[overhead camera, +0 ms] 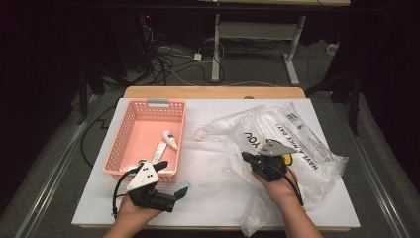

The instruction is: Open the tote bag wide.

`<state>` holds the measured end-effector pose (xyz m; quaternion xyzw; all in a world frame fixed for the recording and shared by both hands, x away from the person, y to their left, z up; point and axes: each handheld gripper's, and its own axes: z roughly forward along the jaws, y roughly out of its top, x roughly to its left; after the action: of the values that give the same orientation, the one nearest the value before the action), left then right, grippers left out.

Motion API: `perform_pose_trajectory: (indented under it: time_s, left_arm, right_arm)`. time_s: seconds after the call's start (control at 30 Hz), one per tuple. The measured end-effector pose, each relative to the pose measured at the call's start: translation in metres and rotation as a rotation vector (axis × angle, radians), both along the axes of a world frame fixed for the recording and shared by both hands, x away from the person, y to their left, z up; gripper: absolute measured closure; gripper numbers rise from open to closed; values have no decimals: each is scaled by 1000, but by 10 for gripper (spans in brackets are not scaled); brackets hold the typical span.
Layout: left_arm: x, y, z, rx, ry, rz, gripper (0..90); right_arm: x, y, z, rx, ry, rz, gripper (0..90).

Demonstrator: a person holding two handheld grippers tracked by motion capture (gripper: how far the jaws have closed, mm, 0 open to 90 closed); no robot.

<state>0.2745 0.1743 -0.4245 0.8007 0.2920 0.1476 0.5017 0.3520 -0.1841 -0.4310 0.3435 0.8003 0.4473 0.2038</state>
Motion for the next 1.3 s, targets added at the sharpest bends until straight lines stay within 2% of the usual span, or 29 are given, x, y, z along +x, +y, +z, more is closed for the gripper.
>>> perform_pose_trajectory:
  time_s: [0.2,0.4,0.53,0.8,1.0,1.13,1.3]
  left_arm:
    - [1,-1,-1,-5,3,1,1]
    - [3,-1,-1,-5,6,-1,1]
    - [3,-1,-1,-3,5,-4,1]
    - [4,0,0,-7,3,-3,1]
    - [5,2,1,-8,1,5,1]
    - [5,5,2,-11,0,17,1]
    - [8,11,4,-12,2,42,1]
  right_arm:
    - [-1,-12,18,32,-42,-12,900]
    - [0,-21,35,85,-77,-32,900]
    - [-2,-26,52,95,-129,-50,900]
    - [-5,-34,74,131,-176,-74,900]
    - [-4,-40,90,167,-238,-80,900]
    - [-5,-42,92,183,-254,-88,900]
    - [-3,-44,78,218,-224,-92,900]
